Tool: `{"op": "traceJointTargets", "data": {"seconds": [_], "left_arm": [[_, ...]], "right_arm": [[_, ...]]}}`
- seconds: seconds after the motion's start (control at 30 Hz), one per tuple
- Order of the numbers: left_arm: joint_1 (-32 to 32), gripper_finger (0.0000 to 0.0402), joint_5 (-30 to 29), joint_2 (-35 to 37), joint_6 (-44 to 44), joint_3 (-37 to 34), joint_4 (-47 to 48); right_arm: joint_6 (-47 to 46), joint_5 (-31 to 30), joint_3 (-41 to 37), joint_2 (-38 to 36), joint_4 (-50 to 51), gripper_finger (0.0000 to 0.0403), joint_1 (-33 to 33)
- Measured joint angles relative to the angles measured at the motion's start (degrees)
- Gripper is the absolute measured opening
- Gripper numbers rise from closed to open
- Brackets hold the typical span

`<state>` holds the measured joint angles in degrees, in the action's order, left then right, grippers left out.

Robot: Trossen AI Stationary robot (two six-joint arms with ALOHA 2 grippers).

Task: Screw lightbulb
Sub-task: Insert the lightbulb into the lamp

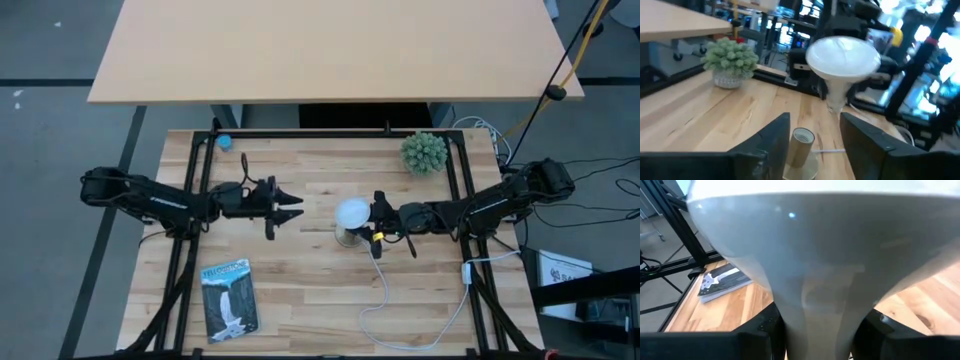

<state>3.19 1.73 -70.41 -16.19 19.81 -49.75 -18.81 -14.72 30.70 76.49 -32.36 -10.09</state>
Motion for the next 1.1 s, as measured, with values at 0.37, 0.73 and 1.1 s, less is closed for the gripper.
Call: {"op": "traceJointTargets", "data": {"seconds": [0.37, 0.73, 1.1], "left_arm": [[-3.37, 0.0179, -3.73, -10.46, 6.01, 4.96, 0.35], [-3.48, 0.0179, 0.10, -26.55, 7.84, 19.51, -0.85], [-2.53, 0.0179, 1.98, -33.84, 9.03, 26.59, -7.34]], "right_arm": [[2.20, -0.09, -0.02, 0.00, -0.48, 0.0151, 1.63], [4.98, 0.04, -0.02, 0.00, -0.01, 0.0151, 3.43], [4.98, 0.05, -0.07, 0.00, 2.76, 0.0178, 3.26]]}}
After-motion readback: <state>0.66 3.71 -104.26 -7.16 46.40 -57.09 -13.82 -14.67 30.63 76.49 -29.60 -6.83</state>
